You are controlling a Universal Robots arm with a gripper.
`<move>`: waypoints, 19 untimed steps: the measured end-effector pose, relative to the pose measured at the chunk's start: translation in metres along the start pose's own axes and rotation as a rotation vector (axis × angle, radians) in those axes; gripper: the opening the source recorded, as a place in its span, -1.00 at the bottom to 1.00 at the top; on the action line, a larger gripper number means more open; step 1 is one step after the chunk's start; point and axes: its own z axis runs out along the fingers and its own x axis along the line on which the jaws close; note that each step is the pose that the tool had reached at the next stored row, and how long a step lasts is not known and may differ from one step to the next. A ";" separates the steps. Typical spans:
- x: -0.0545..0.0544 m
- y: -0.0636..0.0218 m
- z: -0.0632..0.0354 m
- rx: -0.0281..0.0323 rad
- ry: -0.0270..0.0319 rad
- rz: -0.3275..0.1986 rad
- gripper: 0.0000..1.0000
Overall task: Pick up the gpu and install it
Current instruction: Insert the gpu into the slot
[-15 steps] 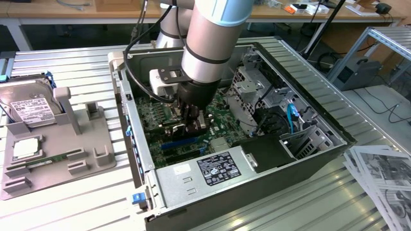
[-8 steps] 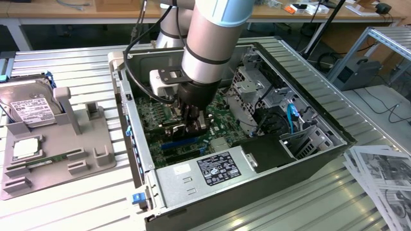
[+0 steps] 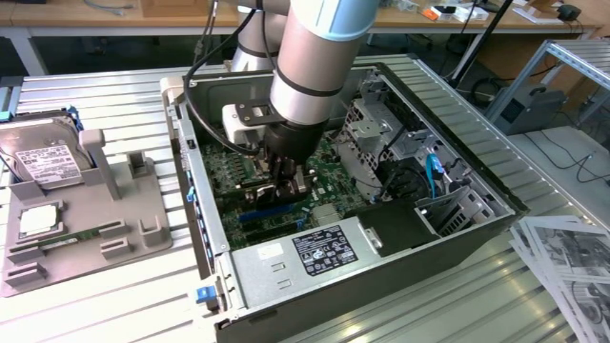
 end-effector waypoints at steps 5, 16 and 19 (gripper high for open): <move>0.000 -0.0001 0.0011 0.0000 0.0000 0.000 -0.47; 0.000 0.0000 0.0012 0.0000 0.0000 0.000 -0.47; 0.000 0.0014 0.0013 0.0001 0.0000 0.000 -0.47</move>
